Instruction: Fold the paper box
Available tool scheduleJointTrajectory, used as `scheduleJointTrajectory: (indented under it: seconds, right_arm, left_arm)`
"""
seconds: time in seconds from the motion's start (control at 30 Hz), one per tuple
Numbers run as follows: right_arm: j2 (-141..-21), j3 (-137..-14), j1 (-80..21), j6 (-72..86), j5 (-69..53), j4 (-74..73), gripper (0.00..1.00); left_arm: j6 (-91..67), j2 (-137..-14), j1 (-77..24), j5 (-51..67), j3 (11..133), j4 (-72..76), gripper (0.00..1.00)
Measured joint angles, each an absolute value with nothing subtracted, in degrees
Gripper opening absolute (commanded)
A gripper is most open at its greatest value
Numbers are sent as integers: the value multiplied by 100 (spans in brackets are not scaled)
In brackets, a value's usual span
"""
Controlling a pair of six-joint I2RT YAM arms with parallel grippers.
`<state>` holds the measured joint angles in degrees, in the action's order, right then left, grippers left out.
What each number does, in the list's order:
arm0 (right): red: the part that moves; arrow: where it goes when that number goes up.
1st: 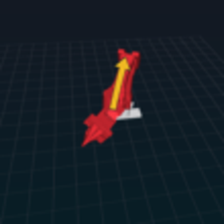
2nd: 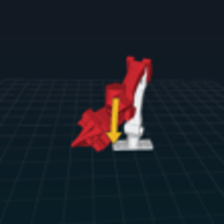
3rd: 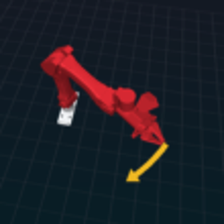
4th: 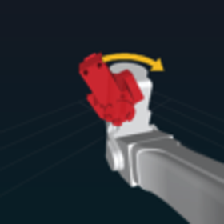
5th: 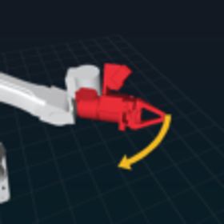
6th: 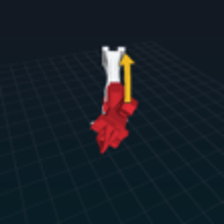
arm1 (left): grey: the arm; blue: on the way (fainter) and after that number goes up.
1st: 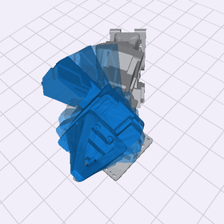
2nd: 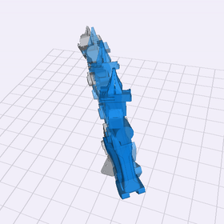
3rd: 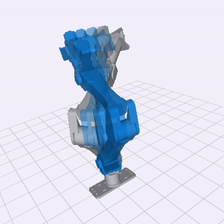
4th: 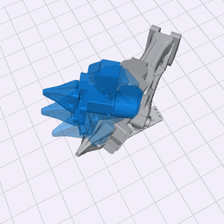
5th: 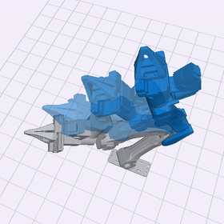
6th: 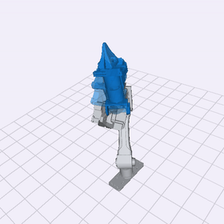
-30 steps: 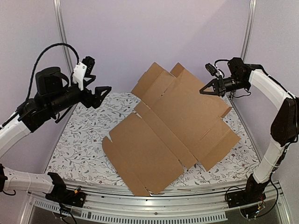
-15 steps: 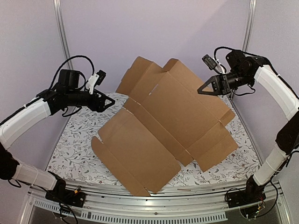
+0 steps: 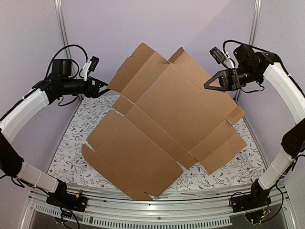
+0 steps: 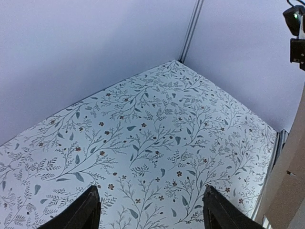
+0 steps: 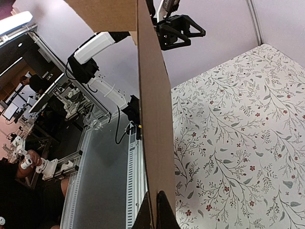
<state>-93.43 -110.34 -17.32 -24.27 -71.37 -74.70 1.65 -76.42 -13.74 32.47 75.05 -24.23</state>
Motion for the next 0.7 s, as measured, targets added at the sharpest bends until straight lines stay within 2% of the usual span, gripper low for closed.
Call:
scheduleJointTrajectory:
  seconds: [0.27, 0.53, 0.7]
  right_arm:
    - [-9341, -11034, -1734, -2010, -6949, -7389, 0]
    - [-9349, -11054, -1734, -1732, -6908, -7286, 0]
    - [-9402, -11281, -1741, -1629, -6904, -7336, 0]
  left_arm:
    - [141, -7891, -1472, 4584, 7677, -2663, 77]
    - [445, -7728, -1844, 4880, 7594, -3068, 71]
    - [582, -7725, -1852, 4897, 7603, -3177, 74]
